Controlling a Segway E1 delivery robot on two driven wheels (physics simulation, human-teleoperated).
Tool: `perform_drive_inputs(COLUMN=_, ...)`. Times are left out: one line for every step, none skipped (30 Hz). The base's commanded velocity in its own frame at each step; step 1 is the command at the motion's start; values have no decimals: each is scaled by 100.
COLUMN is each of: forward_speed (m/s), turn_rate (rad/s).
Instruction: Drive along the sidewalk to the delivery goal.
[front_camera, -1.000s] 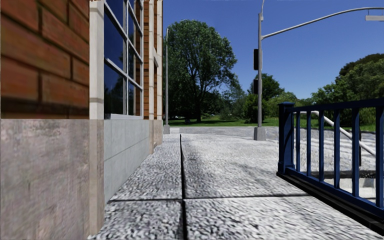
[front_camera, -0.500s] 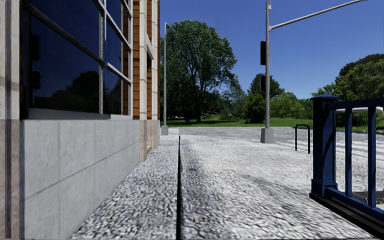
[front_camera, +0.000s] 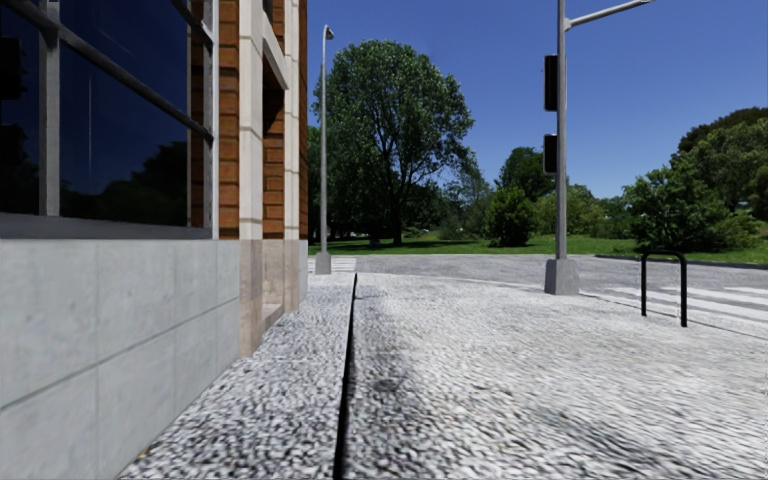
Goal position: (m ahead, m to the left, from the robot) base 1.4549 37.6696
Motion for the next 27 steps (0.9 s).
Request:
perform_drive_inputs(forward_speed=200, turn_rate=0)
perform_drive_inputs(forward_speed=200, turn_rate=0)
perform_drive_inputs(forward_speed=200, turn_rate=0)
perform_drive_inputs(forward_speed=200, turn_rate=0)
perform_drive_inputs(forward_speed=200, turn_rate=0)
perform_drive_inputs(forward_speed=200, turn_rate=0)
perform_drive_inputs(forward_speed=200, turn_rate=0)
perform_drive_inputs(forward_speed=200, turn_rate=0)
perform_drive_inputs(forward_speed=200, turn_rate=0)
perform_drive_inputs(forward_speed=200, turn_rate=0)
perform_drive_inputs(forward_speed=200, turn_rate=0)
perform_drive_inputs(forward_speed=200, turn_rate=0)
perform_drive_inputs(forward_speed=200, turn_rate=0)
perform_drive_inputs(forward_speed=200, turn_rate=0)
perform_drive_inputs(forward_speed=200, turn_rate=0)
perform_drive_inputs(forward_speed=200, turn_rate=0)
perform_drive_inputs(forward_speed=200, turn_rate=0)
perform_drive_inputs(forward_speed=200, turn_rate=0)
perform_drive_inputs(forward_speed=200, turn_rate=0)
perform_drive_inputs(forward_speed=200, turn_rate=-5)
perform_drive_inputs(forward_speed=198, turn_rate=-91)
perform_drive_inputs(forward_speed=198, turn_rate=-120)
perform_drive_inputs(forward_speed=198, turn_rate=-120)
perform_drive_inputs(forward_speed=198, turn_rate=-52)
perform_drive_inputs(forward_speed=198, turn_rate=-52)
perform_drive_inputs(forward_speed=198, turn_rate=0)
perform_drive_inputs(forward_speed=198, turn_rate=0)
